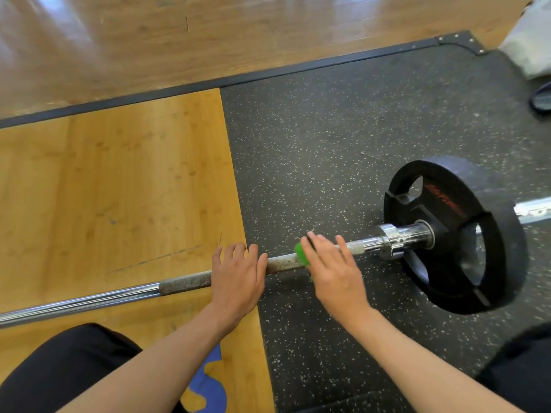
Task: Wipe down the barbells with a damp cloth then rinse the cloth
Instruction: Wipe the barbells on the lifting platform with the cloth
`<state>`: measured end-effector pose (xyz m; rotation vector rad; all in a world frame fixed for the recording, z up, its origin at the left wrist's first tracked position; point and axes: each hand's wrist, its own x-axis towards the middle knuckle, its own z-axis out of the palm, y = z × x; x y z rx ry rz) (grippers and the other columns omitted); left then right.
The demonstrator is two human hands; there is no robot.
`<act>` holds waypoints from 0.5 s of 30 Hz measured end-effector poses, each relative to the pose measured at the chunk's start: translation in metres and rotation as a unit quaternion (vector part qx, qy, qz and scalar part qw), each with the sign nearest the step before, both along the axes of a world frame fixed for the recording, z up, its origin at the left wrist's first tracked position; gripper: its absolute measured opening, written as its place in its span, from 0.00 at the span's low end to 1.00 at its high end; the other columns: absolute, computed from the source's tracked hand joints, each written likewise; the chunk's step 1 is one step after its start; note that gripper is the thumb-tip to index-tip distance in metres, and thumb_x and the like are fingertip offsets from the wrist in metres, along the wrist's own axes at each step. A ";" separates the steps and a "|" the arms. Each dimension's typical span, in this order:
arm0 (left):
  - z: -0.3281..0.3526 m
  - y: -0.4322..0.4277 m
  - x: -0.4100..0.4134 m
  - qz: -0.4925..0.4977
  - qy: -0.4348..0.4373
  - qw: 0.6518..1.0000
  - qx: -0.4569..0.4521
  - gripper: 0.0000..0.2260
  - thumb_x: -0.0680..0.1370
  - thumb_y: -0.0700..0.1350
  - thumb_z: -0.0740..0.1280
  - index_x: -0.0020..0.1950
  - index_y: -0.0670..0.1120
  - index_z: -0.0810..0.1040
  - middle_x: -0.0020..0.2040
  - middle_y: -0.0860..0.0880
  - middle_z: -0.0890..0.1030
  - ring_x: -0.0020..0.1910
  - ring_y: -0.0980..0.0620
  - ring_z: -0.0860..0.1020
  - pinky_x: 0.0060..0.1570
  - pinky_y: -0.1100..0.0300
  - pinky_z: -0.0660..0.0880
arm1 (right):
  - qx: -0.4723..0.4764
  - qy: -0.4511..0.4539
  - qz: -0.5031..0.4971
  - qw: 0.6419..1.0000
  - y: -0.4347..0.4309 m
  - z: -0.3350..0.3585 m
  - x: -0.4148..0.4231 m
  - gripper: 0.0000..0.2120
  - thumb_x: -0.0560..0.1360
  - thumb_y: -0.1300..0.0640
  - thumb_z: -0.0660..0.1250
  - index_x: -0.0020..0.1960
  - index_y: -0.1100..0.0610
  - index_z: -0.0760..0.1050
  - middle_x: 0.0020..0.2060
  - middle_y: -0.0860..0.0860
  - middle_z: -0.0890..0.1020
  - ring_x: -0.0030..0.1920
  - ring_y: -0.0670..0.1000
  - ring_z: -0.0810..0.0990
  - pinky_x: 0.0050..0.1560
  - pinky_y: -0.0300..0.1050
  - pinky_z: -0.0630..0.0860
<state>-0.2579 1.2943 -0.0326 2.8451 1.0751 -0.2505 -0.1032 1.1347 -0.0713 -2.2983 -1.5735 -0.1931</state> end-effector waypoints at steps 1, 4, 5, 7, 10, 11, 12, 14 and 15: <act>0.000 0.000 0.000 -0.005 0.003 1.000 0.002 0.32 0.82 0.54 0.30 0.54 0.50 0.75 0.53 0.48 0.78 0.56 0.44 0.74 0.63 0.43 0.65 | -0.005 0.004 -0.038 0.999 -0.005 0.002 0.013 0.22 0.80 0.63 0.66 0.74 0.61 0.71 0.69 0.57 0.77 0.70 0.55 0.75 0.79 0.60 0.58; -0.005 -0.001 -0.002 -0.029 0.013 0.999 0.019 0.37 0.78 0.50 0.22 0.56 0.52 0.72 0.56 0.51 0.76 0.61 0.45 0.71 0.66 0.44 0.60 | -0.024 0.024 -0.153 0.988 0.005 0.009 0.028 0.14 0.82 0.58 0.61 0.64 0.62 0.79 0.54 0.54 0.84 0.55 0.54 0.81 0.77 0.59 0.62; -0.006 -0.001 -0.002 -0.029 0.010 0.999 0.021 0.38 0.77 0.50 0.21 0.55 0.52 0.72 0.56 0.52 0.76 0.62 0.45 0.70 0.67 0.44 0.60 | -0.019 0.035 -0.184 0.982 0.016 0.010 0.024 0.13 0.83 0.59 0.60 0.60 0.61 0.81 0.49 0.53 0.84 0.51 0.53 0.81 0.77 0.58 0.62; -0.006 0.000 -0.001 -0.030 0.014 0.999 0.029 0.38 0.77 0.50 0.21 0.56 0.53 0.72 0.56 0.52 0.76 0.63 0.45 0.70 0.67 0.44 0.59 | -0.018 0.051 -0.208 0.977 0.041 0.010 0.002 0.12 0.83 0.60 0.58 0.55 0.58 0.81 0.44 0.52 0.84 0.46 0.52 0.80 0.78 0.56 0.60; -0.007 0.000 0.001 -0.011 0.021 0.999 0.024 0.35 0.81 0.53 0.25 0.55 0.51 0.73 0.56 0.50 0.77 0.62 0.45 0.72 0.66 0.45 0.61 | 0.022 0.066 -0.140 0.988 0.065 -0.003 -0.049 0.12 0.83 0.59 0.60 0.61 0.59 0.80 0.53 0.53 0.84 0.54 0.53 0.81 0.78 0.55 0.61; -0.006 0.000 0.002 -0.001 0.013 1.000 0.028 0.32 0.82 0.53 0.29 0.53 0.51 0.74 0.55 0.49 0.78 0.60 0.46 0.73 0.66 0.45 0.63 | 0.044 0.066 -0.115 0.990 0.066 -0.007 -0.061 0.14 0.83 0.59 0.62 0.65 0.60 0.78 0.59 0.55 0.83 0.61 0.55 0.79 0.78 0.56 0.61; -0.006 0.000 0.003 0.007 0.005 0.999 0.031 0.28 0.84 0.53 0.34 0.52 0.50 0.74 0.53 0.49 0.79 0.57 0.46 0.75 0.64 0.45 0.65 | 0.058 0.062 -0.092 0.992 0.063 -0.010 -0.066 0.17 0.82 0.60 0.63 0.70 0.61 0.75 0.65 0.57 0.80 0.67 0.56 0.76 0.78 0.57 0.60; -0.007 -0.001 0.003 0.009 -0.006 0.999 0.035 0.23 0.84 0.53 0.40 0.50 0.50 0.74 0.51 0.48 0.79 0.54 0.45 0.76 0.61 0.45 0.67 | 0.057 0.025 -0.024 0.998 0.045 -0.012 -0.055 0.22 0.81 0.62 0.62 0.75 0.60 0.70 0.72 0.57 0.74 0.73 0.57 0.71 0.79 0.60 0.58; -0.009 -0.001 0.002 0.006 -0.007 0.999 0.042 0.21 0.84 0.52 0.42 0.49 0.50 0.74 0.49 0.48 0.79 0.52 0.44 0.76 0.58 0.45 0.68 | 0.049 0.001 0.010 0.999 0.033 -0.013 -0.044 0.22 0.81 0.63 0.61 0.76 0.60 0.69 0.73 0.57 0.73 0.74 0.57 0.70 0.79 0.61 0.58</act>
